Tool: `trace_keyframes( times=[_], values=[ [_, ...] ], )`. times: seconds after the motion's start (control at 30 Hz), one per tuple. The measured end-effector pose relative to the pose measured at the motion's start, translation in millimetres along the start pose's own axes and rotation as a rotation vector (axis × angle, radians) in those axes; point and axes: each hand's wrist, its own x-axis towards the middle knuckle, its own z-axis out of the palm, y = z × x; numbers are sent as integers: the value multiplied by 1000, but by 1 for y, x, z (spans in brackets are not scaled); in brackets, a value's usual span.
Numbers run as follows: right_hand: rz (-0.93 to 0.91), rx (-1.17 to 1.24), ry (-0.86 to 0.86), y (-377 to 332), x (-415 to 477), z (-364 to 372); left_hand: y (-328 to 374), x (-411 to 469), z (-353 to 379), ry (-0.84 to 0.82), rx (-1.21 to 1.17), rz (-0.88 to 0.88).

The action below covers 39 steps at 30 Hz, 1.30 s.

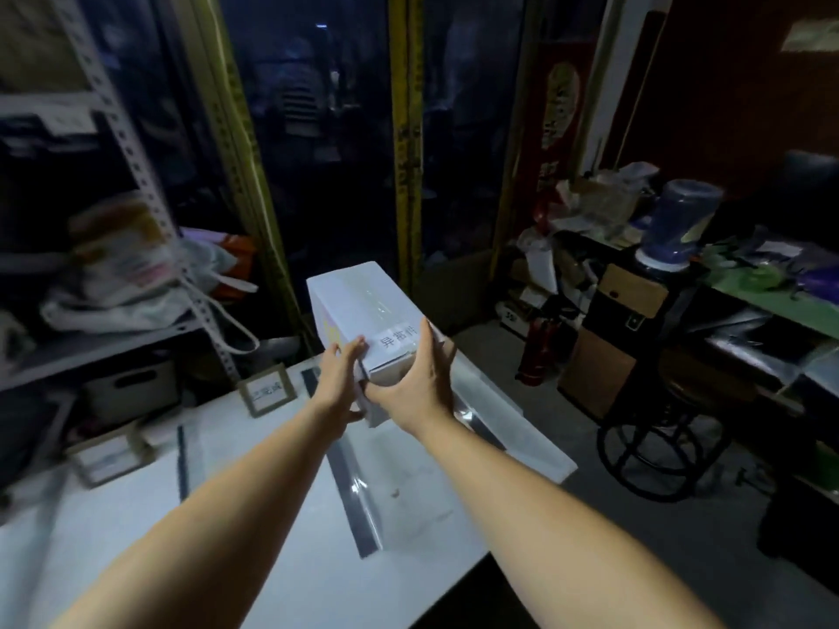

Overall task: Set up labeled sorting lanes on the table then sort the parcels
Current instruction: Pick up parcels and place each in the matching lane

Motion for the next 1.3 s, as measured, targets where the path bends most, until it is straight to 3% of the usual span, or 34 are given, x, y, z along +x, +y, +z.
trace_keyframes(
  times=[0.1,0.27,0.57,0.73,1.3],
  values=[
    [-5,-8,-5,11,14,-2,-5,8,0,-29,57,12],
    [-47,-4,-54,34,29,-12,-9,16,12,179,91,56],
    [-9,-31,-185,83,26,-12,-41,4,37,329,209,102],
    [23,-71,-260,106,22,-8,-60,6,43,317,232,79],
    [38,-149,-259,113,47,33,-67,37,27,320,203,93]
  ],
)
